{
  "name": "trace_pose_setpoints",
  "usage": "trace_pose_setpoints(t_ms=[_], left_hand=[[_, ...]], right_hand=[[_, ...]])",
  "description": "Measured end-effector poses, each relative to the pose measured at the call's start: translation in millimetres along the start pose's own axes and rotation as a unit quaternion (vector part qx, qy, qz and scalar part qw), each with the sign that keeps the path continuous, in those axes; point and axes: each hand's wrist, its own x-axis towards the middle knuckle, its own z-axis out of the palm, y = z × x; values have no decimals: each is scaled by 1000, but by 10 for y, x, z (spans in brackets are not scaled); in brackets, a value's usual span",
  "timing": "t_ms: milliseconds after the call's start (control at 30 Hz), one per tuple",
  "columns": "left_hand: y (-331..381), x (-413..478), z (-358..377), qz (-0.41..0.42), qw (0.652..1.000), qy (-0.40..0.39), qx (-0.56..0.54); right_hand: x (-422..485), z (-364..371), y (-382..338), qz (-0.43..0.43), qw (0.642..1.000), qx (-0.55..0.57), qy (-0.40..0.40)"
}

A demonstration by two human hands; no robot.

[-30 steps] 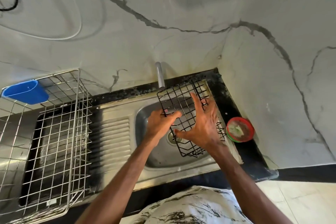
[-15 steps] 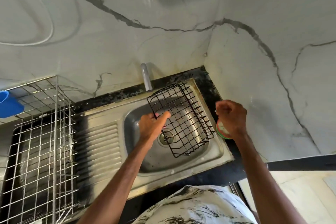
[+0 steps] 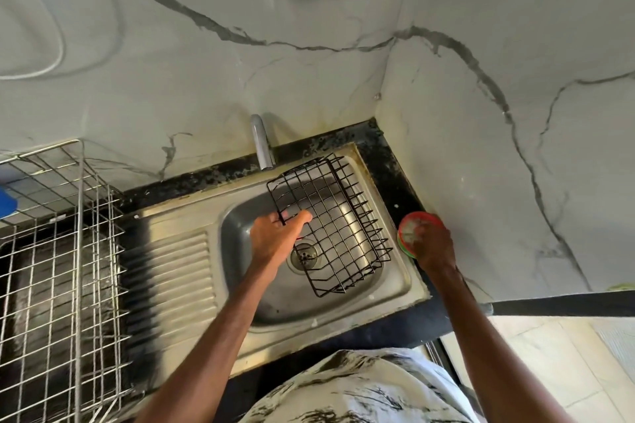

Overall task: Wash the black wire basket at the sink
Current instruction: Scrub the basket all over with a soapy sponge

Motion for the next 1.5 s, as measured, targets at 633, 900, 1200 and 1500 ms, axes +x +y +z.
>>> trace_pose_setpoints(t_ms=[633,900,1200,1500], left_hand=[[10,38,-18,-16,999,-2,-30],[26,71,-17,-21,998,-10,-65],[-30,66,10,-27,997,-7,-76],[-19,22,13,-37,996,-9,-84]], right_hand=[[66,-220,-259,-9,998,-57,-19],[50,-249,-204,24,998,-48,-33],[301,190,160,-50,998,-39,-28],[124,-137,-113,-10,999,-37,-11]])
